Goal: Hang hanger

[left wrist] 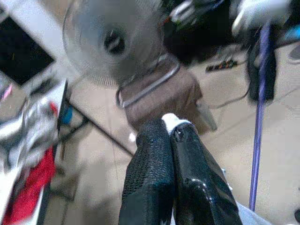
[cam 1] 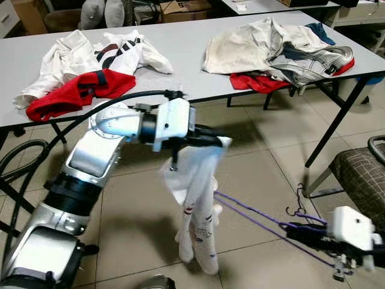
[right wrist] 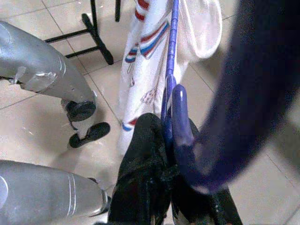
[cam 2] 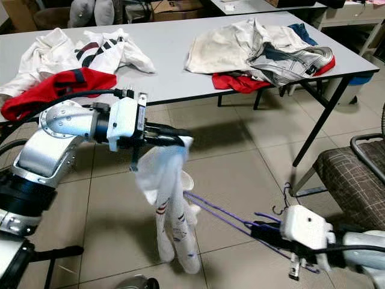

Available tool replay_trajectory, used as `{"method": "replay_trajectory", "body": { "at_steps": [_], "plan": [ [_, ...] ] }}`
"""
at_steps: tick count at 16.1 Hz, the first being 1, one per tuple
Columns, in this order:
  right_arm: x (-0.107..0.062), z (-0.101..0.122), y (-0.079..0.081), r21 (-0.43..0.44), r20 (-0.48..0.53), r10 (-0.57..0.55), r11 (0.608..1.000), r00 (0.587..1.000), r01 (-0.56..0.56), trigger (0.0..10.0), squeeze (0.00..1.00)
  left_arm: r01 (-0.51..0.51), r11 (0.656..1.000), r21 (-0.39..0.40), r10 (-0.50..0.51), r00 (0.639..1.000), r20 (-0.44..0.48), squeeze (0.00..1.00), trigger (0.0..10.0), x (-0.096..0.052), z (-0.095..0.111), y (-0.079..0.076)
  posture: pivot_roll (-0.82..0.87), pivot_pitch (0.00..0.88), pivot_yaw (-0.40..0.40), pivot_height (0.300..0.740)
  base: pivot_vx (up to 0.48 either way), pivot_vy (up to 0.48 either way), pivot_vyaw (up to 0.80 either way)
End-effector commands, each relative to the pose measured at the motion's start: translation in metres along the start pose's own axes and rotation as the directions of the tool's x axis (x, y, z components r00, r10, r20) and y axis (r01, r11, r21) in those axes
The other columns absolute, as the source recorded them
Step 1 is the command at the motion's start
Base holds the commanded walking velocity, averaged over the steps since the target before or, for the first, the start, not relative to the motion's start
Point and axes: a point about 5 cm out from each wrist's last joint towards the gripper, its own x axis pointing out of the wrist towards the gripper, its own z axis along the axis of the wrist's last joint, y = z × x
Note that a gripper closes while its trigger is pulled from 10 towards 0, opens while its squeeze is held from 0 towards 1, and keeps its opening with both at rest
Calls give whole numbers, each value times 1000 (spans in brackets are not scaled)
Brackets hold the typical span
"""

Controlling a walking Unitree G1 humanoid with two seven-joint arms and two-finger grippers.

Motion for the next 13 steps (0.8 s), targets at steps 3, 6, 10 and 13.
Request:
{"method": "replay_trajectory", "body": {
  "at_steps": [3,6,10,13],
  "plan": [
    [8,-7,-1,44,-19,41,998,999,-40,10000,0,89,994,64,-93,994,64,0,10000,6,20,-7,-8,65,51,740,0,0,0],
    [10,-13,-6,35,-48,55,998,997,-53,10000,0,147,986,78,-151,987,53,0,10000,8,24,-13,1,67,51,740,0,0,0],
    [-2,-19,-17,72,-61,-109,991,992,113,10000,0,21,999,-27,-25,992,-124,0,10000,3,-12,-15,5,50,57,740,0,0,0],
    [13,-39,-22,376,-101,-622,699,777,608,10000,0,-469,811,-350,388,879,-277,0,10000,-8,-72,-40,-8,0,101,740,0,0,0]
  ]
}}
